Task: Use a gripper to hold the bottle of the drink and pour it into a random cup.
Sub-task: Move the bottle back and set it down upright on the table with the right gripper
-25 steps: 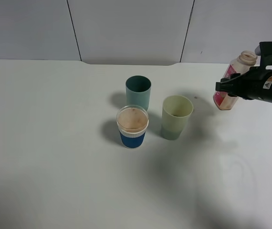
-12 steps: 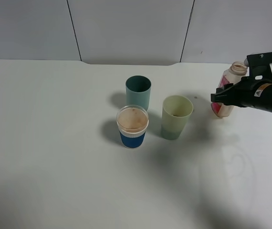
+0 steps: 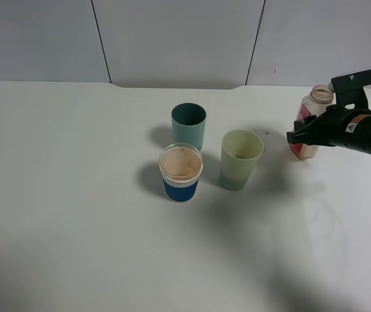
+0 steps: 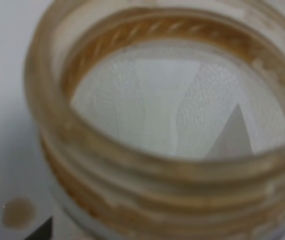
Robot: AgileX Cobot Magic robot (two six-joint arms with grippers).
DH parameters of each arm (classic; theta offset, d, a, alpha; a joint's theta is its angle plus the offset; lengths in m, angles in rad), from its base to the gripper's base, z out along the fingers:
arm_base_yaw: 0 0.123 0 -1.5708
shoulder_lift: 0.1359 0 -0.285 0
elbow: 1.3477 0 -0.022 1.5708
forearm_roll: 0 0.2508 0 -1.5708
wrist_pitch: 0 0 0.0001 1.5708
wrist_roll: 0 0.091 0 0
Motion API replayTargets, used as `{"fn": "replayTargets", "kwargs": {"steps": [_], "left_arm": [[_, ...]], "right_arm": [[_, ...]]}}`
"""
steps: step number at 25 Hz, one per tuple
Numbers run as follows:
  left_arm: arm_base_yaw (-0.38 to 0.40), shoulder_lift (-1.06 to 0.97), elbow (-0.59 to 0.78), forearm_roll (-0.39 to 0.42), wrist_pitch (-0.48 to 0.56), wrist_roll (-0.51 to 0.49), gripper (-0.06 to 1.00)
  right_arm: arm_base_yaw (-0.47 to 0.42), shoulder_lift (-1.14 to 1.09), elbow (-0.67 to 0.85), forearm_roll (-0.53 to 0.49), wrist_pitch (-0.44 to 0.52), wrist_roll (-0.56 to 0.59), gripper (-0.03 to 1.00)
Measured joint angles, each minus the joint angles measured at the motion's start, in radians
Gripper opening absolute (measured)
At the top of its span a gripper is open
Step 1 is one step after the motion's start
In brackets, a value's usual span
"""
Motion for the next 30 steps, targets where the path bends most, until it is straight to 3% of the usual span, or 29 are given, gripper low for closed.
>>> {"fn": "replayTargets", "kwargs": {"steps": [20,26,30], "left_arm": [[0.0,0.0,0.0,0.0,0.0,0.0,0.93],[0.0,0.0,0.0,0.0,0.0,0.0,0.93],[0.0,0.0,0.0,0.0,0.0,0.0,0.93]], "right_arm": [[0.0,0.049,-0.001,0.001,-0.056,0.086,0.41],[0.0,0.049,-0.001,0.006,-0.106,0.145,0.81],[0.0,0.049,-0.001,0.024,-0.124,0.153,0.89]]}}
